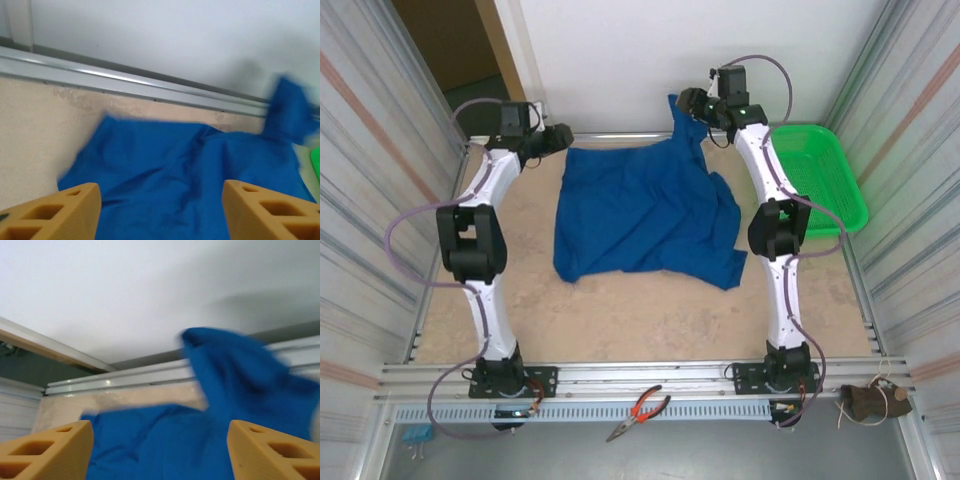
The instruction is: Fold the inside-out t-shirt
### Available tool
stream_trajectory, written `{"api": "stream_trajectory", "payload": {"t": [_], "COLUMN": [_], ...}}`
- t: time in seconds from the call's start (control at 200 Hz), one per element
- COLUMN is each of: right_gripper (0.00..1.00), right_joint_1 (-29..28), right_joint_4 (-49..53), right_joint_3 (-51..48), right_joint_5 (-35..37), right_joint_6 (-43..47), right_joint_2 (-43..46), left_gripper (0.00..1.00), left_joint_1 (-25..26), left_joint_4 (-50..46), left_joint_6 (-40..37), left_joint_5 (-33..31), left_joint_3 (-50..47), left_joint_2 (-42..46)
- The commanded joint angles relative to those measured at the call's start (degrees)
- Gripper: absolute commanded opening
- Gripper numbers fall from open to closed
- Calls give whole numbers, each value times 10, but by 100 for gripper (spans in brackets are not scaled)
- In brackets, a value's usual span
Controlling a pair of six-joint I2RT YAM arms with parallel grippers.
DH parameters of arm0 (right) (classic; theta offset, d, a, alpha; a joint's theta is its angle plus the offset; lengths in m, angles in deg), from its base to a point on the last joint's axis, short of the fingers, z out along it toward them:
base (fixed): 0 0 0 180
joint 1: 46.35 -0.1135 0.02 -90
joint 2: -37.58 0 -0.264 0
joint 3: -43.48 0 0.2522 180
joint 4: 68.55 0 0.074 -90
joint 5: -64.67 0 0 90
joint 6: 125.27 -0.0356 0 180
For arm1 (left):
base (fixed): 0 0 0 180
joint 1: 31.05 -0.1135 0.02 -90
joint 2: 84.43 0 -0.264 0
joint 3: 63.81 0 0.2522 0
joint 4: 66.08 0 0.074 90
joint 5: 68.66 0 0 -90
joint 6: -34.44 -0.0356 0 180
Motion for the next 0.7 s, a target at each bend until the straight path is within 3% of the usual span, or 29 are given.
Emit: {"api": "stream_trajectory", "payload": {"t": [0.0,0.13,0.25,0.396,0.551,0.691], "right_gripper": [71,71,71,71,72,72], "right_joint_1": [-1,-22,-49,-88,-144,-183], "right_joint_4": [16,-90,-143,-169,-162,-159], "right_joint_3": [-66,-332,-540,-735,-850,-885], "right_joint_5": [20,16,18,45,83,104], "right_joint_6": [10,7,-4,-36,-45,-51], "right_joint_2": [81,241,370,477,523,504], "left_gripper": [72,74,74,74,74,69], "left_joint_1": [-6,2,29,110,190,218], "left_joint_4": [-17,13,28,10,-22,-18], "left_joint_6": [-21,-10,10,18,65,81], "left_joint_5": [3,-24,-99,-202,-294,-341], "left_joint_3": [8,-145,-325,-494,-584,-610], "left_joint_2": [44,159,295,418,448,417]}}
